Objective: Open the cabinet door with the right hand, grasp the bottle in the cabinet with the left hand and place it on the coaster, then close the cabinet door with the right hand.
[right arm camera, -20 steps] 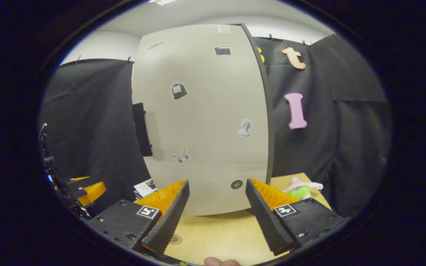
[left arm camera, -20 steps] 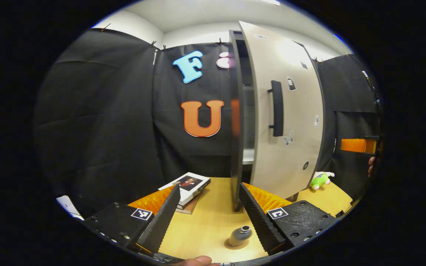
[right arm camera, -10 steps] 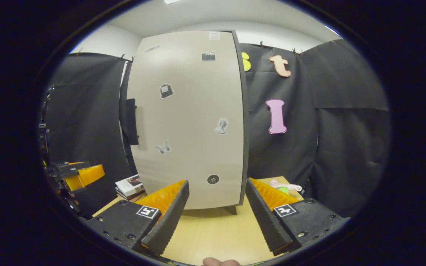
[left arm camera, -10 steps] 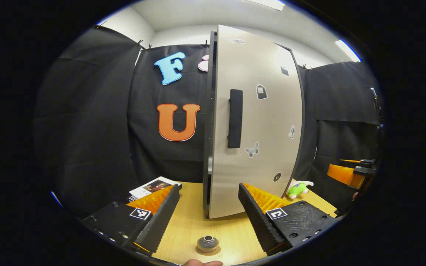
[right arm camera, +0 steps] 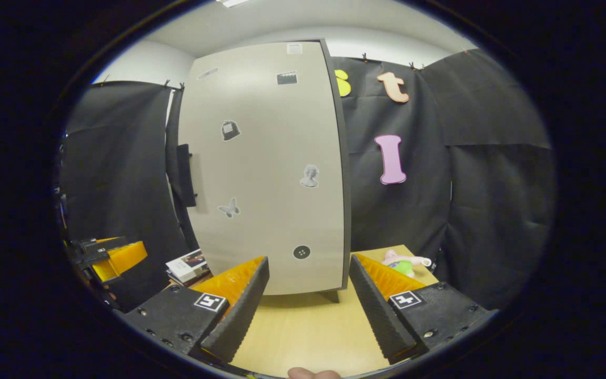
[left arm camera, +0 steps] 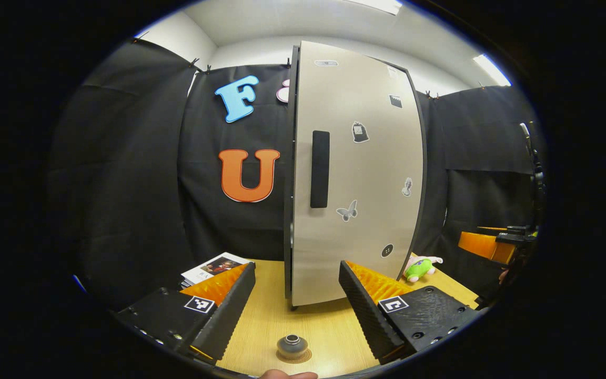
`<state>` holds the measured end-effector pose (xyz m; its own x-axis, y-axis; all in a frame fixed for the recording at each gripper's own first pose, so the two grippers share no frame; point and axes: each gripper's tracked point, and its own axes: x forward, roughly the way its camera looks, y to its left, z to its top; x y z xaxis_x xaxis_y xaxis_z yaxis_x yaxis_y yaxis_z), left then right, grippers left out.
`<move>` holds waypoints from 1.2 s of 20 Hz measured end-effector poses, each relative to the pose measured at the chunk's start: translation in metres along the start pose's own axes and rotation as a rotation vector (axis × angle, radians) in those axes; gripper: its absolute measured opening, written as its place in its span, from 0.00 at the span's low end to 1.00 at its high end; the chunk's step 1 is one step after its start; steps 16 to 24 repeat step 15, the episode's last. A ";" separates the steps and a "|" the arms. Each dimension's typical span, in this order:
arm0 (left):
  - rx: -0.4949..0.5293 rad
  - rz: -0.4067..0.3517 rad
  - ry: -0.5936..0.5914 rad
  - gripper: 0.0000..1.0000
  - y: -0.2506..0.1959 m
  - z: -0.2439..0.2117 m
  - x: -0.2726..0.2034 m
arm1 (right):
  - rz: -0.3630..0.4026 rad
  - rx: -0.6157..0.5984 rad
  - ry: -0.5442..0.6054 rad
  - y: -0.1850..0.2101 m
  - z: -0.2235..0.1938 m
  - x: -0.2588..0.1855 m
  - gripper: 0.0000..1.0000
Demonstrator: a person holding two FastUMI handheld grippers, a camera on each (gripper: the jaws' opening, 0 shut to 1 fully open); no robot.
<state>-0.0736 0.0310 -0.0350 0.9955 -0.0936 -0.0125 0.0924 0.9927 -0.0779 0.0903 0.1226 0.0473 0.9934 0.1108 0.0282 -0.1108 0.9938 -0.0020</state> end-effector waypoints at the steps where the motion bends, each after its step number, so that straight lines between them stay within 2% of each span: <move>1: -0.001 -0.003 0.000 0.97 -0.001 0.000 0.001 | 0.003 -0.004 0.000 0.002 0.001 0.000 0.98; 6: -0.003 -0.040 -0.006 0.97 -0.006 0.001 0.001 | -0.002 -0.016 0.000 0.005 0.003 -0.008 0.98; 7: -0.002 -0.049 -0.009 0.97 -0.007 0.001 0.001 | -0.005 -0.011 0.005 0.005 0.003 -0.008 0.95; 8: 0.002 -0.052 -0.010 0.97 -0.006 0.001 0.001 | -0.008 -0.005 0.010 0.005 0.003 -0.010 0.98; 13: -0.020 -0.085 -0.033 0.97 -0.006 0.003 -0.001 | -0.038 0.015 0.014 0.002 0.006 -0.021 0.98; 14: -0.024 -0.091 -0.040 0.97 -0.005 0.005 -0.002 | -0.039 0.016 0.013 0.004 0.006 -0.023 0.92; 15: -0.027 -0.098 -0.046 0.97 -0.004 0.006 -0.003 | -0.044 0.012 0.014 0.004 0.006 -0.025 0.92; 24: -0.027 -0.098 -0.046 0.97 -0.004 0.006 -0.003 | -0.044 0.012 0.014 0.004 0.006 -0.025 0.92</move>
